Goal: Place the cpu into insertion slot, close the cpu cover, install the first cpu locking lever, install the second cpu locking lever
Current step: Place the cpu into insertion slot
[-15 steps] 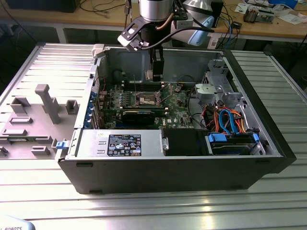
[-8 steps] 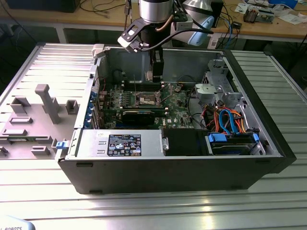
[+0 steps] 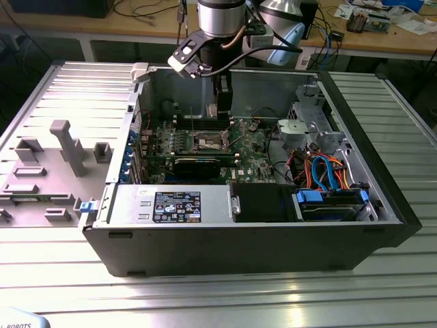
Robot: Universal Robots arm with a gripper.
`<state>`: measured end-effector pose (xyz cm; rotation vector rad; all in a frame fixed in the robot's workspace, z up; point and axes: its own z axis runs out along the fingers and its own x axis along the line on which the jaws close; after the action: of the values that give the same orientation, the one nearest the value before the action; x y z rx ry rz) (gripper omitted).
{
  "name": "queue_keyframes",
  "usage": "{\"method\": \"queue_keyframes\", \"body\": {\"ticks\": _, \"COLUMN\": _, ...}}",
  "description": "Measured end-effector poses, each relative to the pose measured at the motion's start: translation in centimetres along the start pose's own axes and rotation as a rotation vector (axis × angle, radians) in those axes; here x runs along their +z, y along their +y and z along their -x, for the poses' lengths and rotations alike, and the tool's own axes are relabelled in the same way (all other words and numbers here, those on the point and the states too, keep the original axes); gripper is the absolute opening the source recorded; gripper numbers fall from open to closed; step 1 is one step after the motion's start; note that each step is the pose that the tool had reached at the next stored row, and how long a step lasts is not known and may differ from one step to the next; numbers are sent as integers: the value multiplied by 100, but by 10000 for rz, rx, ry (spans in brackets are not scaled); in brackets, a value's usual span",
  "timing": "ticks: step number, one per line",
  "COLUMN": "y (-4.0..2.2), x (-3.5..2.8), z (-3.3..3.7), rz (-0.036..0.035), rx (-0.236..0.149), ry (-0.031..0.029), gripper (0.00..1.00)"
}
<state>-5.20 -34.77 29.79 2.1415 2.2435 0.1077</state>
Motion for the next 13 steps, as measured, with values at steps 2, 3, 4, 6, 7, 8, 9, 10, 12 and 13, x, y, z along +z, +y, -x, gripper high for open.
{"method": "queue_keyframes", "body": {"ticks": 2, "y": -1, "x": 15, "z": 0, "rz": 0, "rx": 0, "ry": -1, "gripper": 54}}
{"method": "queue_keyframes", "body": {"ticks": 3, "y": -1, "x": 15, "z": 1, "rz": -1, "rx": 0, "ry": -2, "gripper": 54}}
{"method": "queue_keyframes", "body": {"ticks": 4, "y": -1, "x": 16, "z": 1, "rz": -2, "rx": 0, "ry": -2, "gripper": 54}}
{"method": "queue_keyframes", "body": {"ticks": 6, "y": -1, "x": 17, "z": 0, "rz": 0, "rx": 0, "ry": 0, "gripper": 54}}
{"method": "queue_keyframes", "body": {"ticks": 7, "y": -1, "x": 17, "z": 0, "rz": 0, "rx": 0, "ry": -1, "gripper": 54}}
{"method": "queue_keyframes", "body": {"ticks": 8, "y": -1, "x": 17, "z": 1, "rz": -1, "rx": 0, "ry": -1, "gripper": 54}}
{"method": "queue_keyframes", "body": {"ticks": 9, "y": -1, "x": 17, "z": 1, "rz": 0, "rx": 0, "ry": -1, "gripper": 54}}
{"method": "queue_keyframes", "body": {"ticks": 10, "y": -1, "x": 17, "z": 1, "rz": 0, "rx": 0, "ry": 0, "gripper": 54}}
{"method": "queue_keyframes", "body": {"ticks": 12, "y": -1, "x": 18, "z": 1, "rz": 0, "rx": 0, "ry": 0, "gripper": 54}}
{"method": "queue_keyframes", "body": {"ticks": 13, "y": -1, "x": 18, "z": 1, "rz": 0, "rx": 0, "ry": 0, "gripper": 54}}
